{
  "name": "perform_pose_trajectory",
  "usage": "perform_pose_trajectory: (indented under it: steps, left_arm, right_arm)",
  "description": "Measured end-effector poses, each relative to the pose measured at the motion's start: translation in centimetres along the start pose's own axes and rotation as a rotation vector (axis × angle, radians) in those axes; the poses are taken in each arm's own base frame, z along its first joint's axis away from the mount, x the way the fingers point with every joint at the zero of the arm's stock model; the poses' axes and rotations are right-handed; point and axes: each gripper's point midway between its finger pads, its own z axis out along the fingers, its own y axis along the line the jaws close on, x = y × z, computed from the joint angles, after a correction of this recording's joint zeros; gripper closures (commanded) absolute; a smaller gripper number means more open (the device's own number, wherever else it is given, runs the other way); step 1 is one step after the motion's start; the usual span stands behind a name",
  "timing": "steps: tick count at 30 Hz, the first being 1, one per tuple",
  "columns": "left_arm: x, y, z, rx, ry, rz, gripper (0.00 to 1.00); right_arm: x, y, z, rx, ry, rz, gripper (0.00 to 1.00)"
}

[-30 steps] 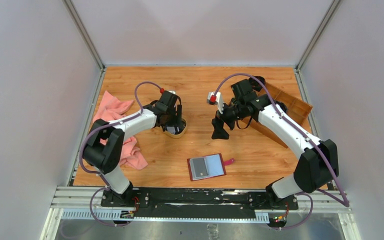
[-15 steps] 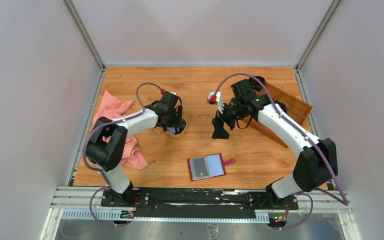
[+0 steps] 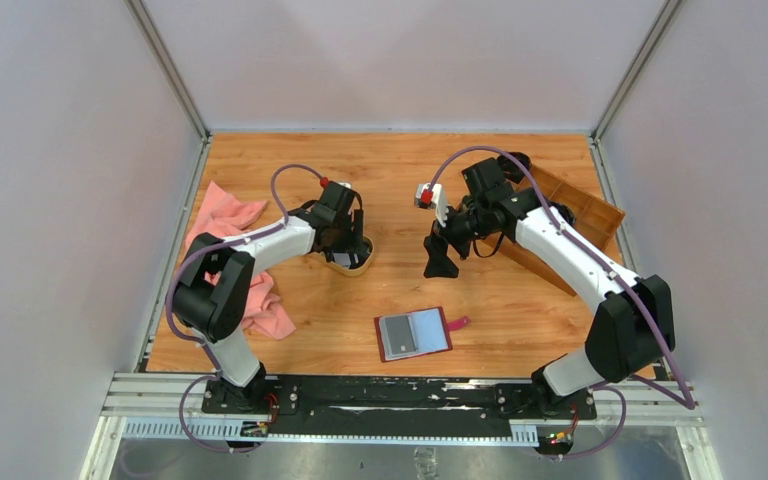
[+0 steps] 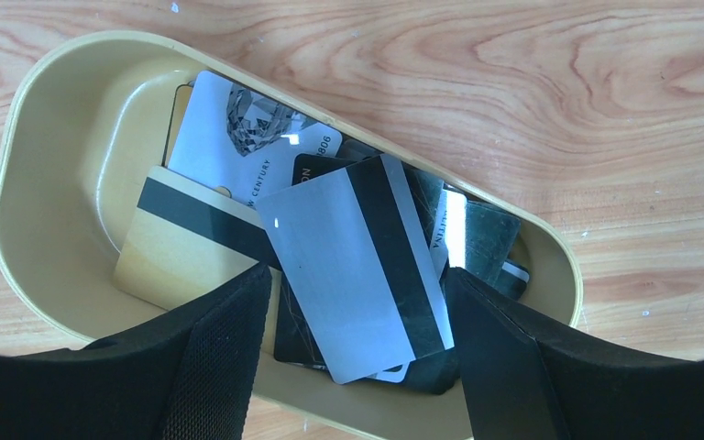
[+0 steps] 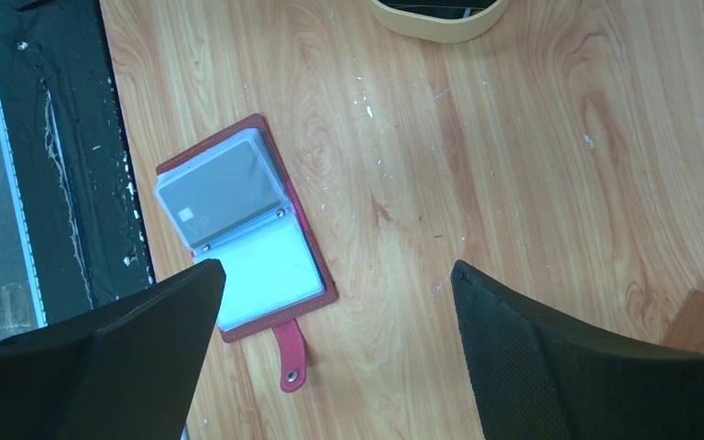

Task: Put the credit cards into the card holder
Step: Pick up the credit card from the storage box.

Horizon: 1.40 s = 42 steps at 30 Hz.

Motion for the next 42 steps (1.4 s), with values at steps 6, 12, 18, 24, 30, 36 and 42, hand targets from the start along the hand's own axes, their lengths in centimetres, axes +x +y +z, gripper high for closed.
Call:
perform_pose_trajectory:
  steps: [6, 12, 18, 24, 30, 36, 42]
  left_arm:
    - [-0.3, 0.0, 0.2, -0.001, -0.001, -0.003, 0.25]
    - [-0.5, 0.0, 0.4, -0.008, -0.003, -0.004, 0.16]
    - [-0.7, 0.2, 0.5, -0.017, -0.003, -0.019, 0.19]
    - [-0.7, 0.3, 0.8, -0.032, -0.004, -0.03, 0.21]
    - [-0.7, 0.4, 0.9, -0.035, -0.006, -0.041, 0.29]
    - [-0.9, 0.2, 1.2, -0.026, -0.019, -0.049, 0.39]
    - [-1.0, 0.2, 1.2, -0.022, -0.02, -0.063, 0.47]
  right_arm:
    - [0.0, 0.0, 0.0, 0.0, 0.0, 0.0, 0.02]
    - [0.0, 0.0, 0.0, -0.001, 0.001, 0.001, 0.02]
    - [0.0, 0.0, 0.0, -0.001, 0.001, 0.001, 0.02]
    - [0.0, 0.0, 0.0, -0.001, 0.001, 0.001, 0.02]
    - [0.0, 0.0, 0.0, -0.001, 0.001, 0.001, 0.02]
    - [0.0, 0.0, 0.0, -0.001, 0.001, 0.0, 0.02]
    - [0.0, 0.0, 0.0, -0.001, 0.001, 0.0, 0.02]
